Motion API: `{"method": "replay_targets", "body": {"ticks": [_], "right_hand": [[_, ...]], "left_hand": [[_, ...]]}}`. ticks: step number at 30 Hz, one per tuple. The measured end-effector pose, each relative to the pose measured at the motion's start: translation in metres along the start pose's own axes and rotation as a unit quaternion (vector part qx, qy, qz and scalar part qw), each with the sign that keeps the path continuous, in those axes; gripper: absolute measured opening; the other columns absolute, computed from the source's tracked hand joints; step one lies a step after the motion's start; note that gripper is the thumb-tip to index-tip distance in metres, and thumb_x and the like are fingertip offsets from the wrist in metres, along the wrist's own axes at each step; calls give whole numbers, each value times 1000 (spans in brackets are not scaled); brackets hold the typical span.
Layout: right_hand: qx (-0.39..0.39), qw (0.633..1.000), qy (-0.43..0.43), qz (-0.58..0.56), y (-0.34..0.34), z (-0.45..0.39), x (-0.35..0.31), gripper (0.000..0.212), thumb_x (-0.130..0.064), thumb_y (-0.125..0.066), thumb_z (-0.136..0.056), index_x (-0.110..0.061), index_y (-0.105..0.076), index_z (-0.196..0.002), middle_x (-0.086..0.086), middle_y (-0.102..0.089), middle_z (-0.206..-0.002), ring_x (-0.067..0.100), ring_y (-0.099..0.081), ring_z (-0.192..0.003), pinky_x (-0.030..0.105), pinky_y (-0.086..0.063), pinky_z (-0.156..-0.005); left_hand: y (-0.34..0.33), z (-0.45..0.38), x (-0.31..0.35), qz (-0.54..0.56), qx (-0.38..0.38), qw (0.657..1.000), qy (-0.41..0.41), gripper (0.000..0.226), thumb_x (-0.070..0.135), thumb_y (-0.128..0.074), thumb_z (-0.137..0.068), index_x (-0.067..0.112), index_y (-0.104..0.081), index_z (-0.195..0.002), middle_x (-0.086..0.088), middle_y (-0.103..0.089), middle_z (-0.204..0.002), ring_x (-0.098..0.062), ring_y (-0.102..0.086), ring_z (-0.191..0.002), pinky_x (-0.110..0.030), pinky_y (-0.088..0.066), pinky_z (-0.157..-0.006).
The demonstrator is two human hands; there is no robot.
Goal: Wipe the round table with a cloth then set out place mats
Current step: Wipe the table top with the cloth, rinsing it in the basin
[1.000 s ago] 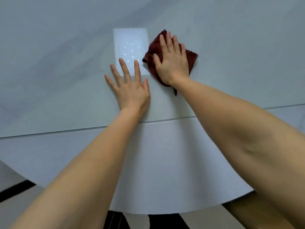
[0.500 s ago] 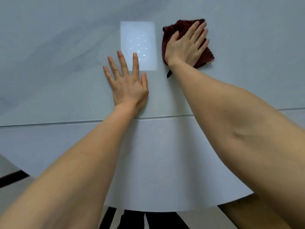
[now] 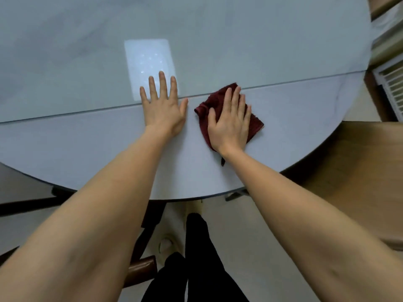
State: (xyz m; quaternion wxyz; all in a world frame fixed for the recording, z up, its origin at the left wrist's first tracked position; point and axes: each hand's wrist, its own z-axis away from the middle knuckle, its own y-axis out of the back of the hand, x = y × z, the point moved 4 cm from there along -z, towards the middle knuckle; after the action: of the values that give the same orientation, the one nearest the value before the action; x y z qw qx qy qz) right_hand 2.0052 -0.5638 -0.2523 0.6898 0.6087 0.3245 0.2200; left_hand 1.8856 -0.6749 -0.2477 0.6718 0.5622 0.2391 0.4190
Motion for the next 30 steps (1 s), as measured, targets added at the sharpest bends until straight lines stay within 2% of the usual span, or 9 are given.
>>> {"method": "replay_targets", "body": {"ticks": [2,5,7,11,13,19,22,25,30], "right_hand": [[-28,992,124,4,4,29,18,71,-48,-25,-95,-13,-10,-155,7,-5,-162,22,-5,-150,41,-2,-121],[-102,947,301,43,13,61,59,70,-48,-26,-95,-16,-11,-155,6,-5,-163,20,-2,-150,44,-7,-121],[-120,918,371,74,23,68,82,69,-47,-29,-97,-17,-9,-156,5,-3,-163,19,0,-150,44,-8,-121],[-109,885,444,88,32,40,91,67,-44,-32,-98,-16,-12,-155,5,-6,-163,20,-3,-150,41,-7,-122],[-88,895,429,88,34,15,93,66,-43,-31,-97,-15,-15,-155,6,-9,-162,20,-6,-150,41,-8,-122],[-51,956,285,53,34,-92,75,66,-48,-22,-97,-18,-14,-155,3,-9,-162,19,-6,-150,37,-3,-121],[-61,961,264,49,26,-151,46,63,-46,-27,-100,-21,-8,-156,2,-2,-163,19,0,-150,38,1,-121],[-57,966,248,42,22,-200,19,63,-48,-24,-100,-23,-5,-156,1,2,-163,19,4,-150,39,4,-121],[-38,991,132,11,17,-264,-25,66,-47,-23,-99,-17,-6,-156,5,2,-163,21,3,-150,41,4,-121]], "left_hand": [[3,3,-1,1,-9,1000,3,66,50,-15,-101,17,4,-154,-9,14,-160,-33,12,-147,-52,5,-118],[-3,22,7,16,-37,999,1,66,49,-19,-101,16,2,-154,-12,14,-160,-35,13,-146,-52,5,-118],[-6,33,17,19,-47,999,-16,66,48,-20,-102,15,2,-154,-12,15,-160,-35,13,-146,-50,5,-118],[0,24,26,26,1,999,-29,65,44,-22,-102,10,-1,-154,-14,10,-160,-32,9,-147,-44,4,-120],[1,11,39,31,11,999,-40,64,41,-22,-103,8,-2,-154,-15,9,-160,-30,8,-148,-42,3,-120],[6,-35,86,56,23,998,-11,62,42,-19,-103,11,-1,-154,-14,10,-160,-29,10,-148,-42,5,-120],[0,-56,94,24,54,997,53,62,48,-16,-101,21,2,-154,-9,11,-161,-29,11,-148,-47,8,-118],[-5,-62,97,-1,84,993,78,63,50,-17,-100,24,1,-154,-9,8,-161,-30,9,-148,-48,8,-117],[-4,-70,99,-5,78,993,92,63,50,-17,-100,25,5,-154,-7,11,-161,-28,10,-148,-47,8,-118]]}}
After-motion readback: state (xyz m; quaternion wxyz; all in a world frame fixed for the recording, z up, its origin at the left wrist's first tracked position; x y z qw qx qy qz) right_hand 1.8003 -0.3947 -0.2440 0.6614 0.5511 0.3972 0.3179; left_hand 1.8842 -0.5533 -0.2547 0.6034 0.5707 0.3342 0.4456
